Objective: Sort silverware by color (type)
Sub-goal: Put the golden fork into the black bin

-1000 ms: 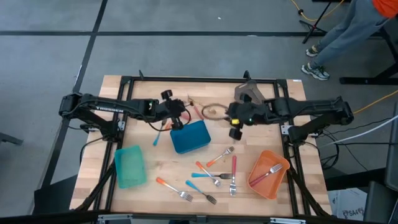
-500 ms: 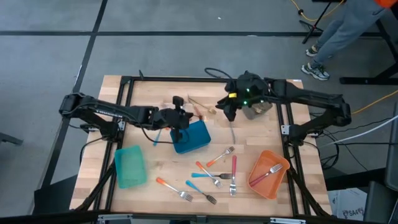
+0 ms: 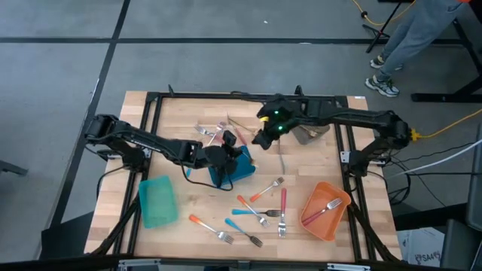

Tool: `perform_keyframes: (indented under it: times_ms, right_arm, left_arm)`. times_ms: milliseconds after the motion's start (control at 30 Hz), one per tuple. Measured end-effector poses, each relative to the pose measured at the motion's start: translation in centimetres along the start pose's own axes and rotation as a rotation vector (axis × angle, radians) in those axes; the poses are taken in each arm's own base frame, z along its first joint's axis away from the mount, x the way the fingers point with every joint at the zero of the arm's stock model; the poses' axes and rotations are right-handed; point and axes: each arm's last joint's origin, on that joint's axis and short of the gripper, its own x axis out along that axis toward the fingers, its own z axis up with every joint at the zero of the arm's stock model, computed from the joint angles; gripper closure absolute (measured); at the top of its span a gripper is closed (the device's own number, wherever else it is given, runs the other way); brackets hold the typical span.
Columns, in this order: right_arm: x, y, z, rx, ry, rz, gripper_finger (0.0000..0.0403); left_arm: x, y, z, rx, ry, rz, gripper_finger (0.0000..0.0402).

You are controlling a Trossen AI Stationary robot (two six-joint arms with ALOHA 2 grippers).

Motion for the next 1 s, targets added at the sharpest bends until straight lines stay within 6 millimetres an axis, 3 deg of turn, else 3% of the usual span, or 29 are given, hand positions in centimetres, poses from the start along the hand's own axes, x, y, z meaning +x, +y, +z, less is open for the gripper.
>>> perform_keyframes:
  times_ms: [500, 1000]
  right_arm:
    - [5.7, -2.0, -0.3, 0.063, 0.23, 0.075, 0.0306]
    - [6.5, -1.7, 0.2, 0.037, 0.225, 0.18, 0.0306]
  left_arm:
    - [0.6, -0.7, 0.3, 0.02, -0.001, -0.007, 0.0389]
    - [0.6, -0.7, 0.3, 0.018, -0.001, -0.007, 0.0389]
